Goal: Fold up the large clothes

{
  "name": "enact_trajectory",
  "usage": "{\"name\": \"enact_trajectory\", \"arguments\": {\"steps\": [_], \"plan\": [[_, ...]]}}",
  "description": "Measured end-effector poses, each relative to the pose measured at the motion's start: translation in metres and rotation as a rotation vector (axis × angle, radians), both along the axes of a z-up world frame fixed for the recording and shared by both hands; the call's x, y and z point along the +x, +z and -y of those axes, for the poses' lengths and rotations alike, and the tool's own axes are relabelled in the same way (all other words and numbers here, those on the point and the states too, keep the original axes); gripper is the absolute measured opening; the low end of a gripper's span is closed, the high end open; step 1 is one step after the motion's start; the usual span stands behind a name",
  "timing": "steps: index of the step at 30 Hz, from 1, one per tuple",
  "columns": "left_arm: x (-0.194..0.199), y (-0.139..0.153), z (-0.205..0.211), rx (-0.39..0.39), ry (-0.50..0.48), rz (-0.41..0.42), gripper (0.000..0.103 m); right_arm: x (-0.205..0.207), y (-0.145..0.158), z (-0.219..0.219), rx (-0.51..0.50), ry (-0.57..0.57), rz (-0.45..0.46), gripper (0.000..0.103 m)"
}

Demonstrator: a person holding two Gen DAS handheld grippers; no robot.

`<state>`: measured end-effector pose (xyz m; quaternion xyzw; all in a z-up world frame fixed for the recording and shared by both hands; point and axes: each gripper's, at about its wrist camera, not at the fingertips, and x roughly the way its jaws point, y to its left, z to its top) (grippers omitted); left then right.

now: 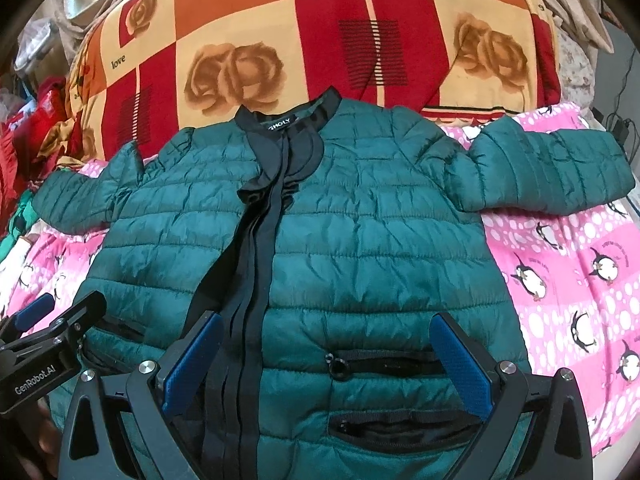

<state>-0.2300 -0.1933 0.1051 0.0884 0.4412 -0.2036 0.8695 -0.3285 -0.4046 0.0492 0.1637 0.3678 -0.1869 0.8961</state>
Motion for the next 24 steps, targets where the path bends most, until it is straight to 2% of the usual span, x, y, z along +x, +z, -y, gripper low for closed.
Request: {"name": "enact_trajectory", "arguments": {"steps": [13, 24], "plan": [[0.022, 0.009, 0.007, -0.006, 0.01, 0.016, 0.103, 0.018, 0.005, 0.01, 0.01, -0.001, -0.003, 0.103], [0.044, 0.008, 0.01, -0.008, 0.027, -0.014, 0.103, 0.036, 0.014, 0.02, 0.025, 0.006, 0.001, 0.103]]}}
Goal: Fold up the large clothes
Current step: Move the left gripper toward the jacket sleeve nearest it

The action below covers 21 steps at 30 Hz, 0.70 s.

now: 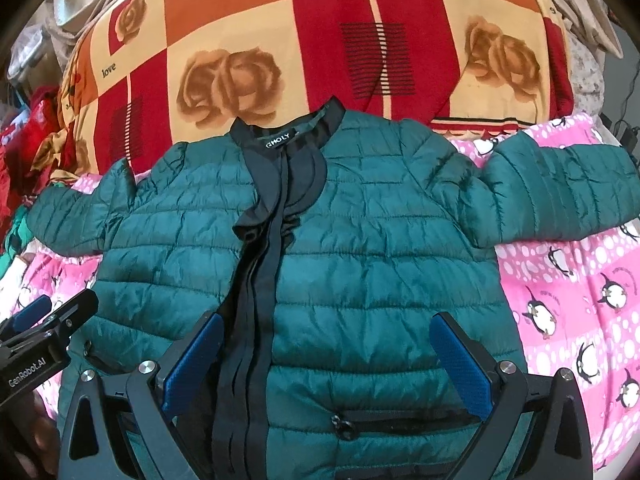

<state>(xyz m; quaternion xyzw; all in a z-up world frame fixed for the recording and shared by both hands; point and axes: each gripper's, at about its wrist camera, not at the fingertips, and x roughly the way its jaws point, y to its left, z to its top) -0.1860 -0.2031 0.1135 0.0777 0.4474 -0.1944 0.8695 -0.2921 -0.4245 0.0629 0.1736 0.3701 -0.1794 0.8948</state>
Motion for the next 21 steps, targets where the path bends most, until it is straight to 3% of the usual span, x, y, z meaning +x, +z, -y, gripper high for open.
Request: {"name": "enact_trajectory", "arguments": {"steps": [12, 21], "plan": [[0.055, 0.008, -0.017, 0.035, 0.081, 0.076, 0.103, 0.034, 0.018, 0.008, 0.003, 0.018, 0.042, 0.103], [0.099, 0.0, -0.034, 0.066, 0.138, 0.104, 0.103, 0.064, 0.003, 0.016, 0.044, 0.015, 0.02, 0.103]]}}
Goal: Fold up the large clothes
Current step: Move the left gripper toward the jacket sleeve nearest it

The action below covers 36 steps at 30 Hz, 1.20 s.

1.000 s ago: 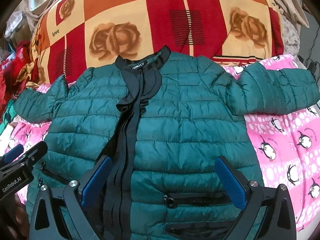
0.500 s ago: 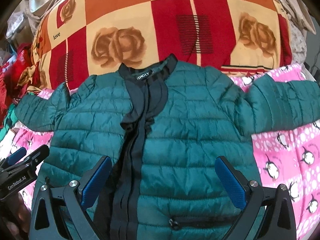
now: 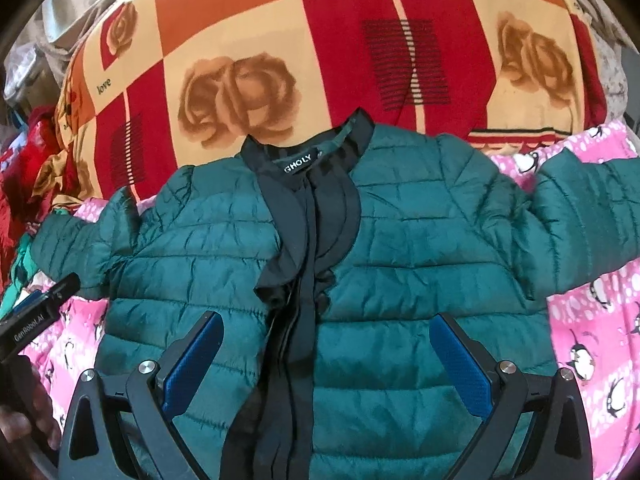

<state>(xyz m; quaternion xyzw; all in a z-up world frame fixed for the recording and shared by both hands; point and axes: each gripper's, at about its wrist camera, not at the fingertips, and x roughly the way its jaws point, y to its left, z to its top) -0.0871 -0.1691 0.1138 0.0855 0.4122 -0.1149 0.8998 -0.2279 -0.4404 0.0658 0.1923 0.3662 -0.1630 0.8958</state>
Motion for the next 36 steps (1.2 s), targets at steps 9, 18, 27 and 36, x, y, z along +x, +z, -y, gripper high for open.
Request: {"name": "enact_trajectory", "arguments": {"steps": [9, 18, 27, 36], "plan": [[0.031, -0.022, -0.011, -0.006, 0.044, -0.029, 0.103, 0.022, -0.022, 0.008, -0.037, -0.012, -0.032, 0.103], [0.047, -0.032, -0.018, -0.009, 0.067, -0.042, 0.103, 0.041, -0.029, 0.006, -0.076, -0.006, -0.036, 0.103], [0.055, -0.033, -0.024, -0.008, 0.083, -0.036, 0.103, 0.053, -0.032, -0.004, -0.1, 0.011, -0.04, 0.103], [0.061, -0.033, -0.035, -0.008, 0.12, -0.021, 0.103, 0.056, -0.034, -0.01, -0.115, 0.022, -0.039, 0.103]]}}
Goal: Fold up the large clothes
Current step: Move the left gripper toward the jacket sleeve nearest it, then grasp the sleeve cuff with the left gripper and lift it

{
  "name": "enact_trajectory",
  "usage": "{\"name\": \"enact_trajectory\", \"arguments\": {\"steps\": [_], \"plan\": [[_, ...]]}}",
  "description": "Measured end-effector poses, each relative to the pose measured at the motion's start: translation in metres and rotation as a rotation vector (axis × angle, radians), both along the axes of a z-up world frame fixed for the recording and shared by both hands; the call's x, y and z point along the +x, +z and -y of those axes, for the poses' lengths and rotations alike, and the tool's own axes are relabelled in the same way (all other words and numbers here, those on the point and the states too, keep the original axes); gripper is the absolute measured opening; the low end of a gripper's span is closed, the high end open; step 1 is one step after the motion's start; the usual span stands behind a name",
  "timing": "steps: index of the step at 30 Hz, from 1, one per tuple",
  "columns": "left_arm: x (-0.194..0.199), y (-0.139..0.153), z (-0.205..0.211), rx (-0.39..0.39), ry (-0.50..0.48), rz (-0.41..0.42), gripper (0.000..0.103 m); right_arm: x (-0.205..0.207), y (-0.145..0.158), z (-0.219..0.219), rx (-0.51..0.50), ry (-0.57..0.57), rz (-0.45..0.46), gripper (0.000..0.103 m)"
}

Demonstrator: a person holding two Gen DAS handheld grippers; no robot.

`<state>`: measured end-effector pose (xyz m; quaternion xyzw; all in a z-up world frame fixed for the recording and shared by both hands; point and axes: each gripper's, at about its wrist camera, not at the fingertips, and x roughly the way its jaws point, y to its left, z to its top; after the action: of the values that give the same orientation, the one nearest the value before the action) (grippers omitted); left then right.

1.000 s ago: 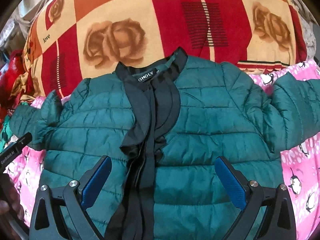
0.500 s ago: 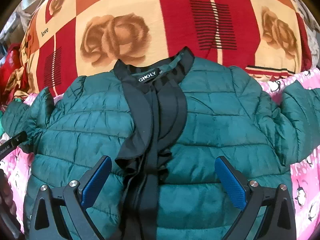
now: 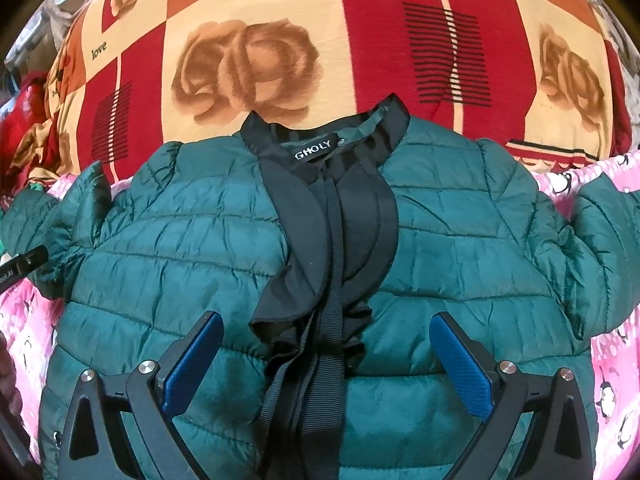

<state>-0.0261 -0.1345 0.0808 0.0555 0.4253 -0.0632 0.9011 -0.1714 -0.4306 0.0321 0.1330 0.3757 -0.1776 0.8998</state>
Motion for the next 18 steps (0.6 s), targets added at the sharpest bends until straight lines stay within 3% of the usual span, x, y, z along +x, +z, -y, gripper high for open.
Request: {"name": "enact_trajectory", "arguments": {"steps": [7, 13, 18], "plan": [[0.009, 0.005, -0.014, -0.004, 0.045, 0.008, 0.103, -0.003, 0.0, 0.004, 0.019, -0.016, 0.005, 0.103], [0.03, 0.015, -0.043, 0.038, 0.159, 0.026, 0.103, -0.004, -0.004, 0.004, 0.028, -0.005, -0.01, 0.103], [0.057, 0.017, -0.077, 0.02, 0.243, 0.007, 0.103, -0.006, -0.004, 0.003, 0.024, 0.0, -0.017, 0.103]]}}
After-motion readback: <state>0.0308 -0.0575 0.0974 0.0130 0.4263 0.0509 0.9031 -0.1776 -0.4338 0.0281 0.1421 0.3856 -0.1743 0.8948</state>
